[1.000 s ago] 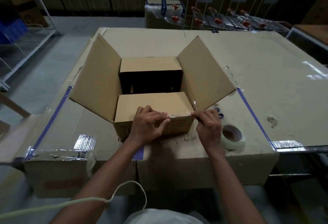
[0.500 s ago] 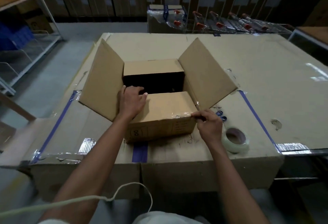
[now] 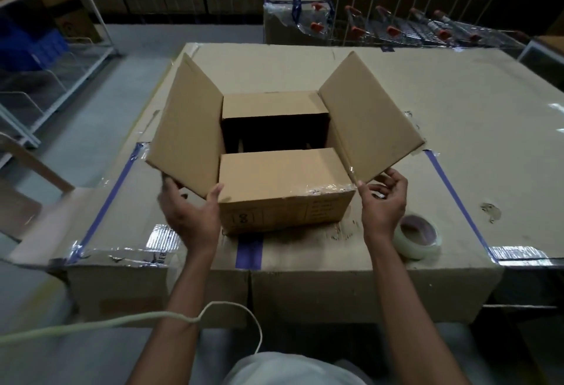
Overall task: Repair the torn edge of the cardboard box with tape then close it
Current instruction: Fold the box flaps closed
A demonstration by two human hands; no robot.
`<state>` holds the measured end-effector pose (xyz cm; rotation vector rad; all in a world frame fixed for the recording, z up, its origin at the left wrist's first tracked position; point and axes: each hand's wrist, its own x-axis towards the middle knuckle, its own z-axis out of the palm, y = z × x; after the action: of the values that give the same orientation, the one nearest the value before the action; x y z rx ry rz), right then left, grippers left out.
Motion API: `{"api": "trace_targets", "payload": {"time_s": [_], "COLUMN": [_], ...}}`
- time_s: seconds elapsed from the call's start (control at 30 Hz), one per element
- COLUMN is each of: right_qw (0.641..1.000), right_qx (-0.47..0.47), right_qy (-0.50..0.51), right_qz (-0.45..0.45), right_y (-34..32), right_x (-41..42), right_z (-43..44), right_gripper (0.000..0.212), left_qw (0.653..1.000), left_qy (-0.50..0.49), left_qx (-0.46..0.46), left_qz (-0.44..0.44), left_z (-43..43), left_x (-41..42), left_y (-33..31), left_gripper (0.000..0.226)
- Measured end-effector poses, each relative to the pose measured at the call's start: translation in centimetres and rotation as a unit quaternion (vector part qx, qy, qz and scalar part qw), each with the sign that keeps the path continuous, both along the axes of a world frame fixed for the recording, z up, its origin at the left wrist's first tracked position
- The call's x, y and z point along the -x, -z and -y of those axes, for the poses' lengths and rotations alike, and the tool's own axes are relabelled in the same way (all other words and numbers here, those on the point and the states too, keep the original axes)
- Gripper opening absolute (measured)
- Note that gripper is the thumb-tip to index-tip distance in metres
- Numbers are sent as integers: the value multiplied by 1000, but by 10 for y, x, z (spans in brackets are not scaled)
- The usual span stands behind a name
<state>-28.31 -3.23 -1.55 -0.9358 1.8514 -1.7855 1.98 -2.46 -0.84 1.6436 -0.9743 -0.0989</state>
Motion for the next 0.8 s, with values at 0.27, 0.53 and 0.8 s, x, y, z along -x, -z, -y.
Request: {"api": "trace_targets", "payload": {"time_s": [0.27, 0.53, 0.8], "right_qw": [994, 958, 948], "right_qx": [67, 122, 71], "right_qy": [35, -26, -48], "right_qz": [-74, -258, -306], "right_y": [3, 19, 28], "right_x": [-14, -12, -18], "right_z": [3, 4, -1], "right_gripper": [33, 28, 39], "left_qw": [963, 921, 933], "left_qy": [58, 103, 126], "left_qx": [86, 70, 36], "left_qz": [249, 370, 335], "left_z": [3, 6, 0], "left_x": [21, 26, 40], "left_y": [16, 38, 45], "left_gripper": [48, 37, 36]}}
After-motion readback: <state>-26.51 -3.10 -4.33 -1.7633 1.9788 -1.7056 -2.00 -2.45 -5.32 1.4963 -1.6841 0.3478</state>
